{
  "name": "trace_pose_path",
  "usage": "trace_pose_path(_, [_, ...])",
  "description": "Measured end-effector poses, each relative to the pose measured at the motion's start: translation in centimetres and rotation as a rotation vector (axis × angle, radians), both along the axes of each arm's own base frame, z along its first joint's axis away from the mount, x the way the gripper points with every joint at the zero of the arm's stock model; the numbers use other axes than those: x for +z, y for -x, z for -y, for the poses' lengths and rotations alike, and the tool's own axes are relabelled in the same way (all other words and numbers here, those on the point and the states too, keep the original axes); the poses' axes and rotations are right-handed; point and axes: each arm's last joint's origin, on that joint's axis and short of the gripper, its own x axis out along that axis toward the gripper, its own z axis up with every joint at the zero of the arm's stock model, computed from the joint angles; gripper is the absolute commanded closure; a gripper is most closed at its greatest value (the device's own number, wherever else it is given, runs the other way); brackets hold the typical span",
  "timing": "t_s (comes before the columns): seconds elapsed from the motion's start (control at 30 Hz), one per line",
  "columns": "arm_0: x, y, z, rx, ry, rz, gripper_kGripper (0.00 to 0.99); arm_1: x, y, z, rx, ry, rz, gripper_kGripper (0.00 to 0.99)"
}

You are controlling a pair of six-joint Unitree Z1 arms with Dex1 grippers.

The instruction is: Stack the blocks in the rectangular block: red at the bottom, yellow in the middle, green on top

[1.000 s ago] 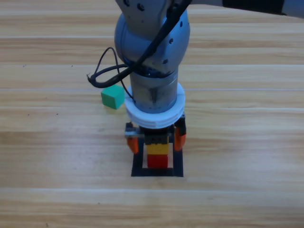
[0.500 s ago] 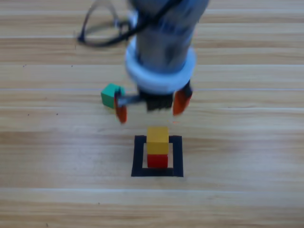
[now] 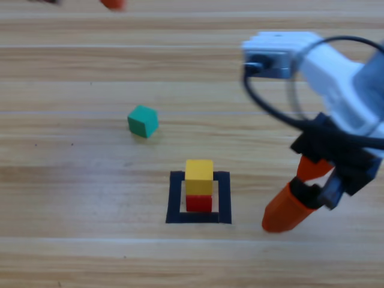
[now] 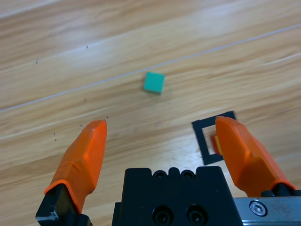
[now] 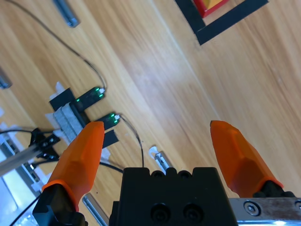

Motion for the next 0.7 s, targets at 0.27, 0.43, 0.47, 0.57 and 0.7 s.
trace_pose_path(0.27, [-11.6,-10.0,4.7,0.046,-0.141,-0.271,0.002,0.8,0.7,2.5,0.053,-0.065,0.063,0.0])
trace_pose_path(0.43, [-13.6,-12.3,3.5,0.074,-0.128,-0.34,0.001,0.0,0.5,2.3,0.062,-0.09,0.087,0.0])
trace_pose_path(0.47, [-13.8,-12.8,3.2,0.076,-0.132,-0.342,0.002,0.0,0.5,2.3,0.065,-0.09,0.088,0.0])
trace_pose_path(0.57, [-14.0,-14.1,2.7,0.062,-0.131,-0.345,0.01,-0.1,0.4,2.4,0.061,-0.087,0.105,0.0])
trace_pose_path(0.7, [-15.4,-15.5,1.9,0.021,-0.148,-0.389,0.013,-1.0,0.4,2.7,0.053,-0.073,0.131,0.0])
